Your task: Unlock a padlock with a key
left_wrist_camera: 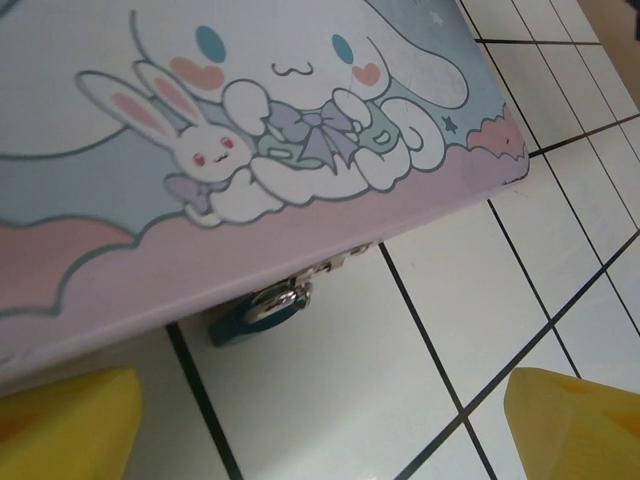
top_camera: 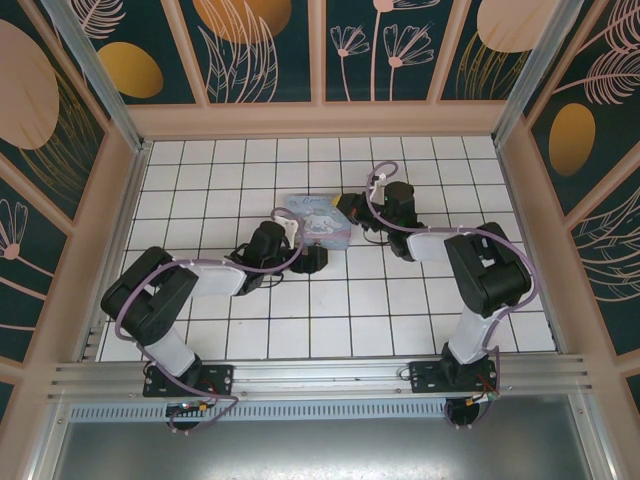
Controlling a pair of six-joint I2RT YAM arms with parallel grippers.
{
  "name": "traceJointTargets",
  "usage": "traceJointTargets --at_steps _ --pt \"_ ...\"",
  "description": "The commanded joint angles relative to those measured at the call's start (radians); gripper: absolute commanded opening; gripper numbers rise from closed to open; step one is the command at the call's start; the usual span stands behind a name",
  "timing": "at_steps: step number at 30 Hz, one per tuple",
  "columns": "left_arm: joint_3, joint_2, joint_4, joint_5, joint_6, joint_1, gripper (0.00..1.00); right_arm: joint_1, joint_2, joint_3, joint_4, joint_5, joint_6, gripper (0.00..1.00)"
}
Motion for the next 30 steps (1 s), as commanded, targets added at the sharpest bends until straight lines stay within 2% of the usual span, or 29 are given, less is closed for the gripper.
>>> traceJointTargets --at_steps 1,22,30 --pt "0.035 0.056 0.06 0.034 0.032 -0.006 0.92 -0.001 0.027 0.024 0.058 -0.021 0.013 0.0" --pt "0.053 0.159 0.186 0.039 0.062 -0.006 0.9 -0.006 0.102 0.03 0.11 -0.042 0.042 0.0" --pt "0.069 0.174 0.16 0.01 0.11 -0.007 0.89 -0.006 0.117 0.026 0.122 -0.045 0.05 0.0"
